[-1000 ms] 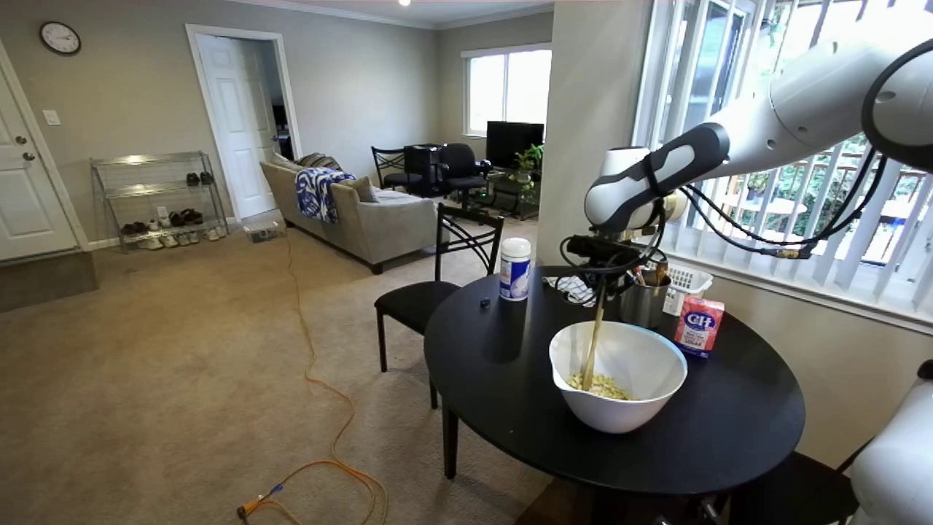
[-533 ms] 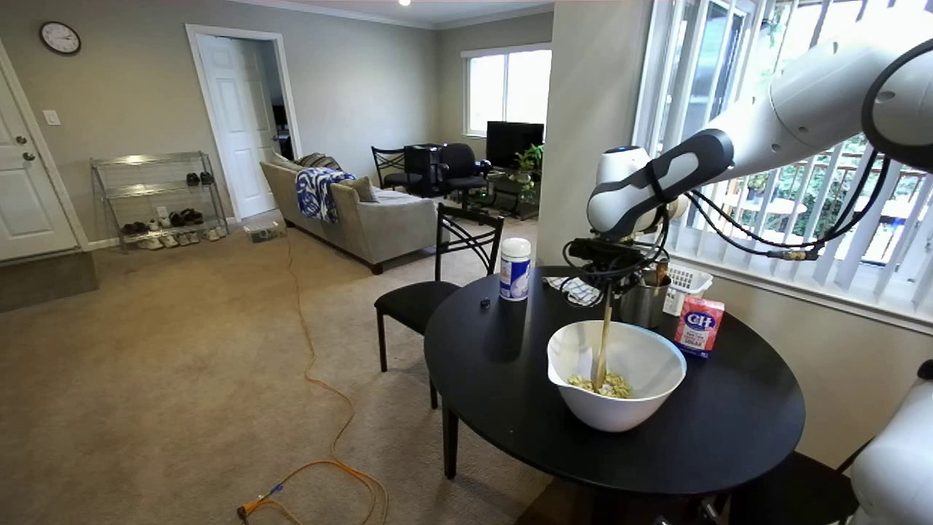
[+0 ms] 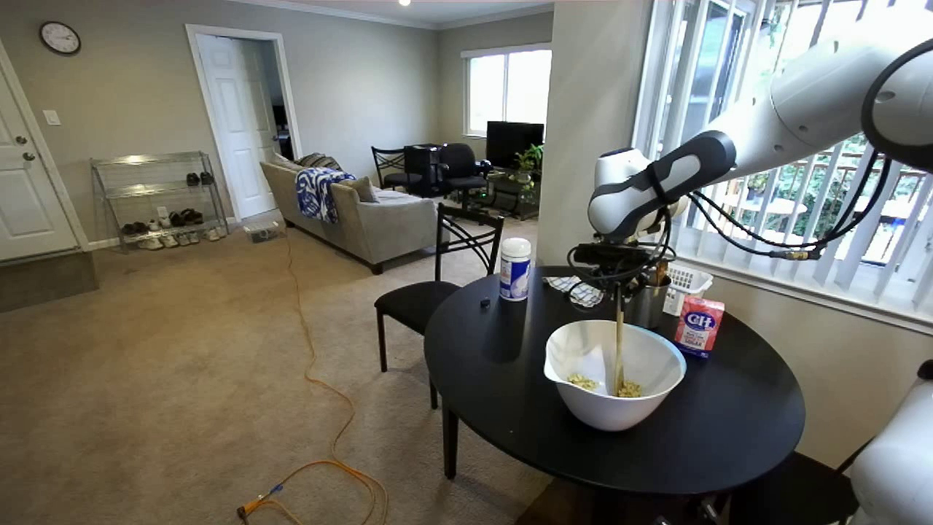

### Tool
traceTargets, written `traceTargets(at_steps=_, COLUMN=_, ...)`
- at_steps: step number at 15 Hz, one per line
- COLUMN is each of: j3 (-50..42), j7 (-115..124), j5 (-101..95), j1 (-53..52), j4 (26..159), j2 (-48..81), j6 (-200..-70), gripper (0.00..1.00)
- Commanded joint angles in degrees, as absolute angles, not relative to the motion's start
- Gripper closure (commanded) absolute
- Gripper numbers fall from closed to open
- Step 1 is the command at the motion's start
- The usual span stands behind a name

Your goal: Use the spoon to stir the content in the white bowl

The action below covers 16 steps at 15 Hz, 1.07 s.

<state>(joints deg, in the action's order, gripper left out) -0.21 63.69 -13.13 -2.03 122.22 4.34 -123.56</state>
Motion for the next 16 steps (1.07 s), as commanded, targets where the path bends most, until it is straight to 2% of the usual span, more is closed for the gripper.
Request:
traceTargets(at_steps=1, j3=-0.30, j7=64.96, j5=-15.20, j1=-2.36, j4=122.24, j2=4.70, j6=-118.16, gripper=0.97)
traceTargets(at_steps=9, j3=1.13, j7=58.07, j5=-8.49, j1=-2.65, j4=121.03, j2=4.89, j6=-111.76, gripper=0.97)
traceTargets(at_steps=16, j3=0.91, j7=52.23, j5=1.13, j1=-2.03, j4=120.30, j2=5.19, j6=-112.88, gripper=0.97)
